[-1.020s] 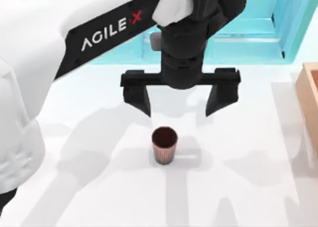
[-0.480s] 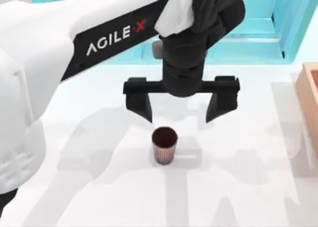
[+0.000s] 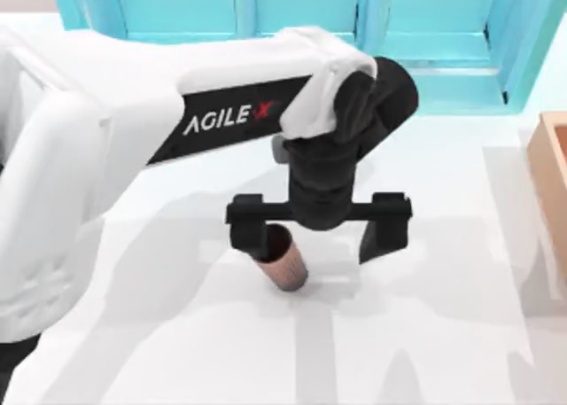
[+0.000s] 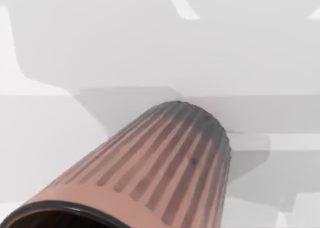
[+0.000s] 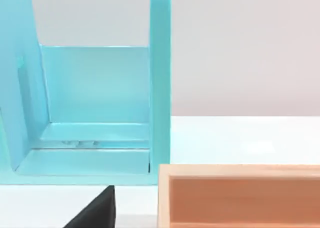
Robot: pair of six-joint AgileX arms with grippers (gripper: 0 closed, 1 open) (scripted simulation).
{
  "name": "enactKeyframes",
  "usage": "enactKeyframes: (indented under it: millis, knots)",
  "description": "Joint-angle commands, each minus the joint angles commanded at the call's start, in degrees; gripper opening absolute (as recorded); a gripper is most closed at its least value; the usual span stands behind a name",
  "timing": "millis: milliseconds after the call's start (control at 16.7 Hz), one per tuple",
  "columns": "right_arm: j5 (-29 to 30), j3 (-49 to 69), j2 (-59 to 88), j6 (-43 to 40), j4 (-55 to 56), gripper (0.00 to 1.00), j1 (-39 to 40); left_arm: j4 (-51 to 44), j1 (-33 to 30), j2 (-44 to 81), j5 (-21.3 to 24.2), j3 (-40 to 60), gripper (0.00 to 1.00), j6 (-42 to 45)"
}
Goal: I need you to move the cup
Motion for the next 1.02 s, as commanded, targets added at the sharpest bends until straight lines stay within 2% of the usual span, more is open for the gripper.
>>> enactKeyframes:
  millis: [240, 1020]
  knots:
    - [0.00, 0.00, 0.00, 0.00, 0.00, 1.00, 0.00, 0.19, 0.00, 0.02, 0.00, -0.19, 1.00, 0.00]
    - [0.00, 0.00, 0.00, 0.00, 0.00, 1.00, 0.00, 0.19, 0.00, 0.02, 0.00, -0.19, 0.02, 0.00]
